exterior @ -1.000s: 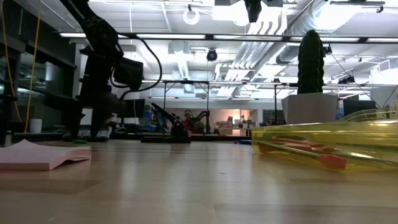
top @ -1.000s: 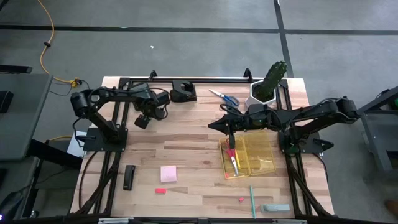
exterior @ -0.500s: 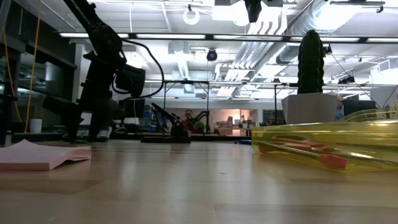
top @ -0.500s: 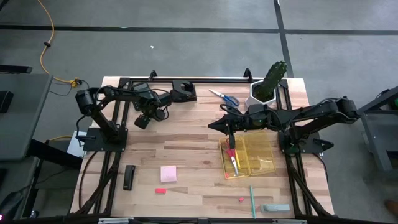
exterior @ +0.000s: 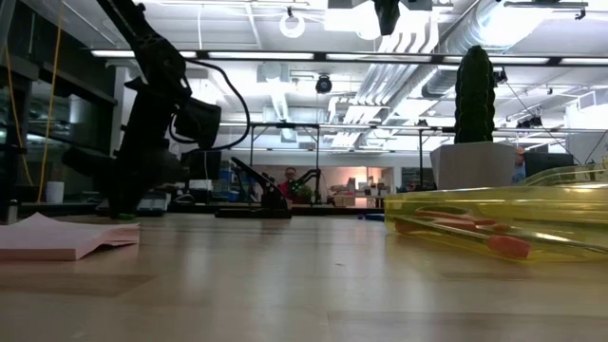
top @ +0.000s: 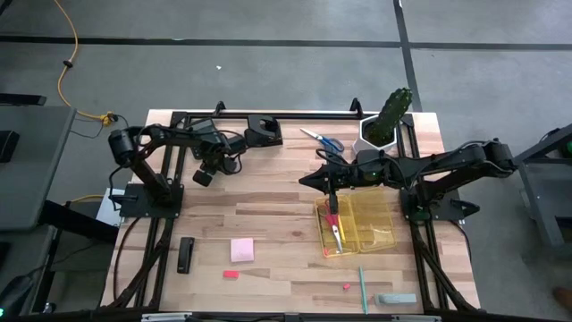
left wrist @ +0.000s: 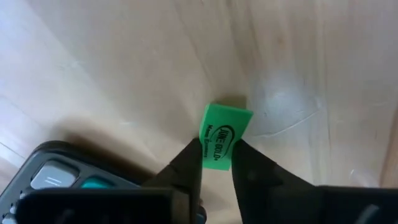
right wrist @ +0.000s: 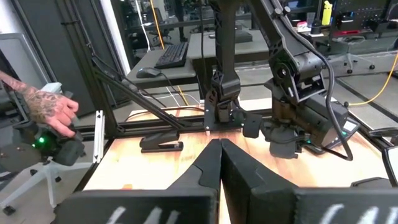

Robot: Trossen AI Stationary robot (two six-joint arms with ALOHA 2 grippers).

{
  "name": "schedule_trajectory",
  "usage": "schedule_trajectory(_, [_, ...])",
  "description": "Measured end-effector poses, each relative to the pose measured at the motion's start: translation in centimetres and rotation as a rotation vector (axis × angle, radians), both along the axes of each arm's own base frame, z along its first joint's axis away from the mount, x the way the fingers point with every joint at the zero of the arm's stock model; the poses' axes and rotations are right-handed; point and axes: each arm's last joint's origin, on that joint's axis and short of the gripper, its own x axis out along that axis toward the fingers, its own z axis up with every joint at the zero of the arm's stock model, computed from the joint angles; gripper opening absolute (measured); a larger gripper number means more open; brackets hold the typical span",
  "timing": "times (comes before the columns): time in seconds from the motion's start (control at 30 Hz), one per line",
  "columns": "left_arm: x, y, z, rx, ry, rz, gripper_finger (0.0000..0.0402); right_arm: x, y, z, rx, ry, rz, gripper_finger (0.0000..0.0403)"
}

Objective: Pack school essentials
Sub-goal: Put the green eraser into the yellow box

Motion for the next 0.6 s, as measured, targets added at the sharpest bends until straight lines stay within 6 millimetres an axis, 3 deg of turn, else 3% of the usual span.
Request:
schedule_trajectory(0.3, [0.0, -0.7, 1.8, 0.006, -0.070, 0.070, 0.0045, 0.0, 0.0, 0.0, -0.003, 0.000, 0.000, 0.0000])
schedule_trajectory(0.6, [1.4, -0.1, 7.9, 0.036, -0.375, 0.260, 0.0048, 0.0, 0.0, 0.0, -0.027, -0.002, 0.011, 0.0000])
